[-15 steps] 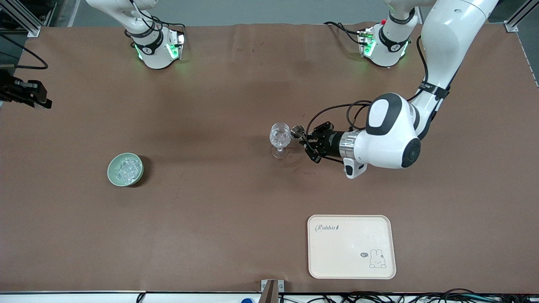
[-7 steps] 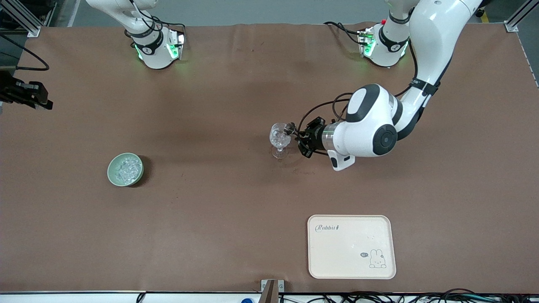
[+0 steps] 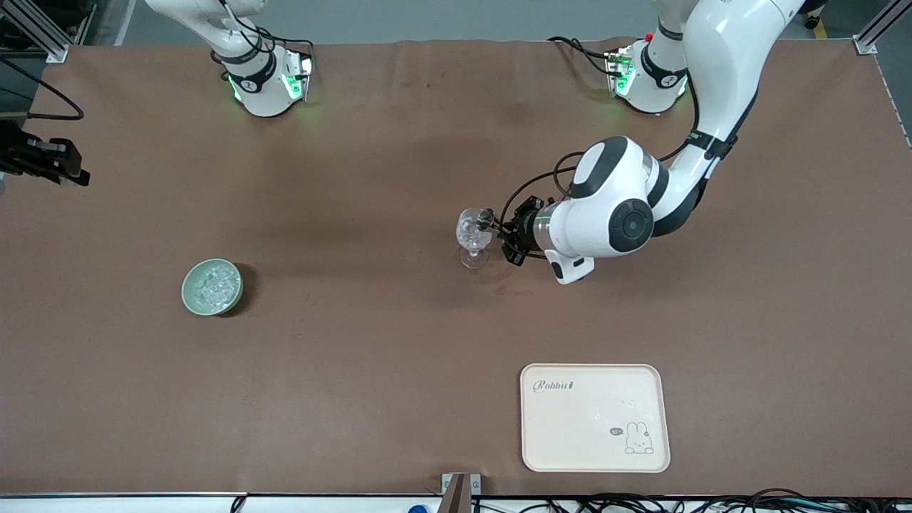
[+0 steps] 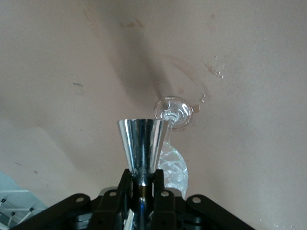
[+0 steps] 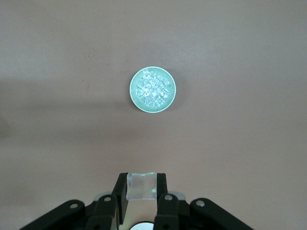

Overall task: Pour wine and add ice with both arms
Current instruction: 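Tilt the jigger over the wine glass with the left gripper to pour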

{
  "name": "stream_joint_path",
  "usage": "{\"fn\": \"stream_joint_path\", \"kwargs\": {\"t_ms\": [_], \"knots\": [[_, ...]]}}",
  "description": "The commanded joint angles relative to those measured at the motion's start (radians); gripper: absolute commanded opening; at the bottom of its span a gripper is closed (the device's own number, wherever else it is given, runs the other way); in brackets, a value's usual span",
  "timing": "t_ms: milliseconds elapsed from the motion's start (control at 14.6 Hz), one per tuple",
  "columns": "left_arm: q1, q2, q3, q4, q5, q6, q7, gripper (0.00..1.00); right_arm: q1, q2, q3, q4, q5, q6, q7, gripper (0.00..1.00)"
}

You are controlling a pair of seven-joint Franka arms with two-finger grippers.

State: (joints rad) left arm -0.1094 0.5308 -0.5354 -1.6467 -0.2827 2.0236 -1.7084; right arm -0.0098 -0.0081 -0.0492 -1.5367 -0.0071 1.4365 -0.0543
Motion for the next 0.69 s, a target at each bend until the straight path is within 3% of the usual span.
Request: {"fn": "stream_joint_path", "kwargs": {"t_ms": [0, 481, 618], "knots": [[-0.025, -0.028, 0.003, -0.016, 0.026, 0.018, -0.045, 0.00, -0.006, -0.023, 0.005, -0.026, 0.004, 0.012, 0.001, 0.03], [-0.033, -0.031, 0.003, -0.016, 0.097, 0.027, -0.134, 0.00, -0.007, -0.023, 0.005, -0.026, 0.004, 0.010, 0.001, 0.03], [-0.039, -0.035, 0.000, -0.016, 0.172, 0.027, -0.184, 0.00, -0.007, -0.021, 0.005, -0.025, 0.006, 0.010, 0.001, 0.03]]}}
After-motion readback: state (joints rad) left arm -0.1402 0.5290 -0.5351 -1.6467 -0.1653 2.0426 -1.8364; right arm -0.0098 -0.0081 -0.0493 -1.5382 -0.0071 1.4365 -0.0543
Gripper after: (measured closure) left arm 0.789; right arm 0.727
